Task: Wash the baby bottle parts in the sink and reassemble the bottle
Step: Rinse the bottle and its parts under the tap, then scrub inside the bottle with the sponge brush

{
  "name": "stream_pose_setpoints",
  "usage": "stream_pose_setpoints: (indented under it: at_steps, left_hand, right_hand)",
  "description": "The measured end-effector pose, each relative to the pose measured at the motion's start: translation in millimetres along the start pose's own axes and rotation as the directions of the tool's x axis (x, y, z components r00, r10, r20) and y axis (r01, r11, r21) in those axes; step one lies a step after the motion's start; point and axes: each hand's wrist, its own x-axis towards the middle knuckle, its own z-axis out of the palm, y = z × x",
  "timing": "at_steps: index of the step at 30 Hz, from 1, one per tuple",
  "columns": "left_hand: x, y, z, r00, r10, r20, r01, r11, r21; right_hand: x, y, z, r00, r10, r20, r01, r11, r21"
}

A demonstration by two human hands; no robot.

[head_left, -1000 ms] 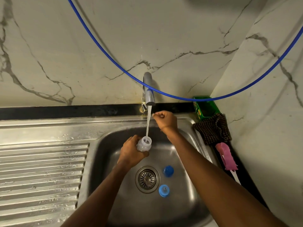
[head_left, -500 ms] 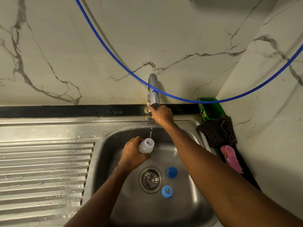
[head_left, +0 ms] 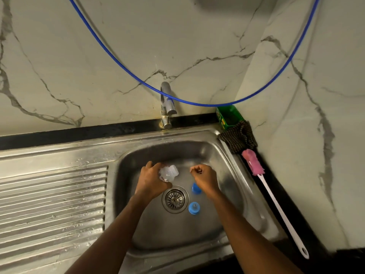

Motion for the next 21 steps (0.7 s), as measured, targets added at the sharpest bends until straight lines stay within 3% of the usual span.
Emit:
stream_pose_setpoints:
  at_steps: [6, 12, 17, 21]
  left_hand:
    - [-20, 13, 2, 0.997, 0.064, 0.041, -0.068, 0.994, 0.089]
    - [-28, 29, 12, 1.0, -0.005, 0.027, 0.008, 0.994, -0.108]
    - [-30, 46, 28, 0.997, -0.068, 0.02, 0.071, 0.962, -0.265]
    - [-29, 58, 37, 0.998, -0.065, -0.009, 0.059, 0.952, -0.299]
  right_hand:
    - [-32, 17, -28, 0.995, -0.046, -0.093, 0.04, 0.997, -0.066]
    - [-20, 25, -77, 0.926, -0.228, -0.301, 0.148, 0.952, -0.268]
    - [0, 36, -116, 0.846, -0.313, -0.432, 0.035, 0.841, -0.54]
    - [17, 50, -129, 0.893, -0.191, -0.409, -0.095, 0.806, -0.585]
